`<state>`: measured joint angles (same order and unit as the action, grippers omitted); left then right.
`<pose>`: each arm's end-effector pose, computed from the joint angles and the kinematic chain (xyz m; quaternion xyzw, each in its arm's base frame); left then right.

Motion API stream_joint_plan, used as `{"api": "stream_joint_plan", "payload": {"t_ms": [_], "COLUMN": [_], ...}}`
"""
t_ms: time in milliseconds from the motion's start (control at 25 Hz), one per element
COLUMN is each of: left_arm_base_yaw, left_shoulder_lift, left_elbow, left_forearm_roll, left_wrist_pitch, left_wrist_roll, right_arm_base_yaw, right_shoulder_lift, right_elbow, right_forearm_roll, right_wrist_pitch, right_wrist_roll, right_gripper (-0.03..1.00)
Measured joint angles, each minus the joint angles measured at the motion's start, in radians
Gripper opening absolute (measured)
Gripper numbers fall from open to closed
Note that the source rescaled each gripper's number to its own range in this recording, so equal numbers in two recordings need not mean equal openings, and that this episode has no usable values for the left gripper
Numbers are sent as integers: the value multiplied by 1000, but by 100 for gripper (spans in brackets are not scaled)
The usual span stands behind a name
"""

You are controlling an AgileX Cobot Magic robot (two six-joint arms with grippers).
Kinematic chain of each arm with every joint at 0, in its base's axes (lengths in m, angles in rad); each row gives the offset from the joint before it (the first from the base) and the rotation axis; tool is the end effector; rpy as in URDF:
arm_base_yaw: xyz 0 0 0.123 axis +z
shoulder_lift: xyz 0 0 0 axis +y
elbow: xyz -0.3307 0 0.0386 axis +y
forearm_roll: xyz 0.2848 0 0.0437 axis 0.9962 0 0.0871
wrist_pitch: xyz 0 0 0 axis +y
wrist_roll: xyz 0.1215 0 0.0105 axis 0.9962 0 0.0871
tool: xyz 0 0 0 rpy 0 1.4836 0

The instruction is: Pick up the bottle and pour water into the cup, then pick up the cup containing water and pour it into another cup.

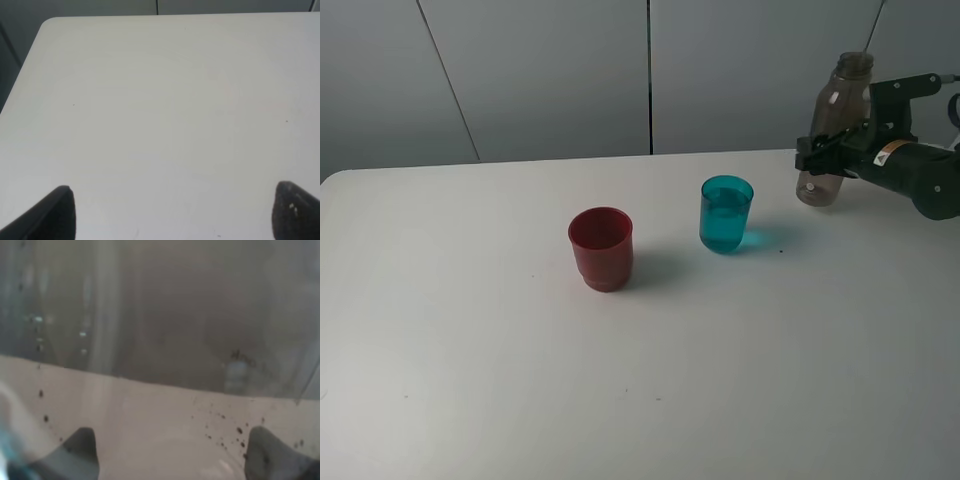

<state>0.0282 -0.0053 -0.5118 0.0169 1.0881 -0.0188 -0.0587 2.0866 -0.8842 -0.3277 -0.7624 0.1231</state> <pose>0.0029 0.0019 0.2818 -0.0206 0.8556 0.0109 0.5171 0.4512 0.0006 0.0975 -0.0871 0.8205 0.0431 0.5633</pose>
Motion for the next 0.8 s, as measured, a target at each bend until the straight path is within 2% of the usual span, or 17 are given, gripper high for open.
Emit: {"api": "stream_joint_plan", "payload": {"t_ms": [440,800], "left_arm_base_yaw": [0,0], "left_shoulder_lift": [0,0], "left_elbow": [0,0], "left_forearm_roll": [0,0], "left_wrist_pitch": [0,0], "left_wrist_roll": [-2,-2], "right_arm_base_yaw": [0,0], "right_shoulder_lift": [20,20], "right_elbow": [-6,-6], "right_forearm_roll": [54,49], "right_wrist_pitch": [-12,-6], "right_wrist_roll": [-10,-10], "right_gripper": [2,3]}}
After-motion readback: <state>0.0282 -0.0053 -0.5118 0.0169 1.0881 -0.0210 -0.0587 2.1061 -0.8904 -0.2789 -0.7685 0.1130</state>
